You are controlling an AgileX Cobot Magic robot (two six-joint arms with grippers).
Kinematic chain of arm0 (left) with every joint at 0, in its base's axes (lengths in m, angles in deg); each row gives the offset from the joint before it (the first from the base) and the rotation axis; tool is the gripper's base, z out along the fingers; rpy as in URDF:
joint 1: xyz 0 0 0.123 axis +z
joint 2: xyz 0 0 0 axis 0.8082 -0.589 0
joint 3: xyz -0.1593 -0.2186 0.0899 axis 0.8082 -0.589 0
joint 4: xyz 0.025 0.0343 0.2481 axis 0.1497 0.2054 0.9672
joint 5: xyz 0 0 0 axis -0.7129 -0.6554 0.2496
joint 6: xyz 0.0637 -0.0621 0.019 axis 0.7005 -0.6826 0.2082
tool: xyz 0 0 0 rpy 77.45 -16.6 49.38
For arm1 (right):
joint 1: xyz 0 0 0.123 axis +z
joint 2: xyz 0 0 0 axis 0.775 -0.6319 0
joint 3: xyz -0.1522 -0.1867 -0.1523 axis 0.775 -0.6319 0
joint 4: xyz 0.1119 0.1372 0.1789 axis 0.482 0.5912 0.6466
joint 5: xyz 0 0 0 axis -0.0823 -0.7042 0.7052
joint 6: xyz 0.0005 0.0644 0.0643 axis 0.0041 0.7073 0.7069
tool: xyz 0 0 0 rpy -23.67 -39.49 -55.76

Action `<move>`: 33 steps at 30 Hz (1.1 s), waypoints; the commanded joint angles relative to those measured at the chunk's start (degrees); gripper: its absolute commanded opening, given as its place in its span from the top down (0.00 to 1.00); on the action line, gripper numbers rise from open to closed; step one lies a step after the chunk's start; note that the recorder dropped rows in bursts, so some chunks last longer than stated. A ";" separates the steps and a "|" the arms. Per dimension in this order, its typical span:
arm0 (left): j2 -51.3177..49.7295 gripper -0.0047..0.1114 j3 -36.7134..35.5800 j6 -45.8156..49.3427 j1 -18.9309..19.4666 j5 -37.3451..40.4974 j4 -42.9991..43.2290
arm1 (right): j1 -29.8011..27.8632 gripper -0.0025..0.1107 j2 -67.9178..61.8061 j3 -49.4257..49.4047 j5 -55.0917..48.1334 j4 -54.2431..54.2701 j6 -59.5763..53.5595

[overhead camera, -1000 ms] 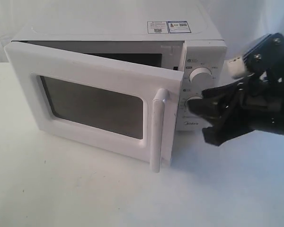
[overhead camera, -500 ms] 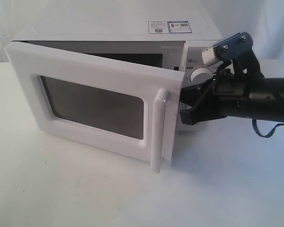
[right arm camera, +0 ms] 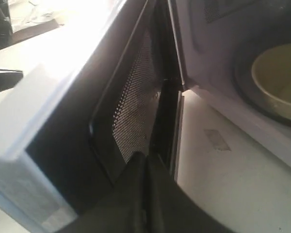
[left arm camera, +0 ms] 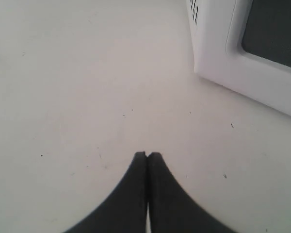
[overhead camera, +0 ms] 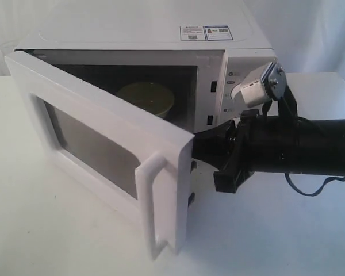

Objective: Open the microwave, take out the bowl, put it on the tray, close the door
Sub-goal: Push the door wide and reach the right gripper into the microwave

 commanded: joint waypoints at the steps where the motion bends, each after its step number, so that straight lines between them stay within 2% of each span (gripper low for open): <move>1: 0.26 0.96 -0.25 0.08 -0.19 0.20 -0.14 | 0.96 0.98 0.04 -0.95 -1.61 0.00 -0.73; 8: 0.26 0.96 -0.25 0.08 -0.19 0.20 -0.14 | 6.71 0.98 0.04 -1.49 -7.05 0.00 -1.00; 23: 0.26 0.96 -0.25 0.08 -0.19 0.20 -0.14 | 16.50 0.98 0.04 -1.39 -4.42 0.00 -3.98; 33: 0.26 0.96 -0.25 0.08 -0.19 0.20 -0.14 | 19.63 0.98 0.04 0.13 17.14 0.00 -10.04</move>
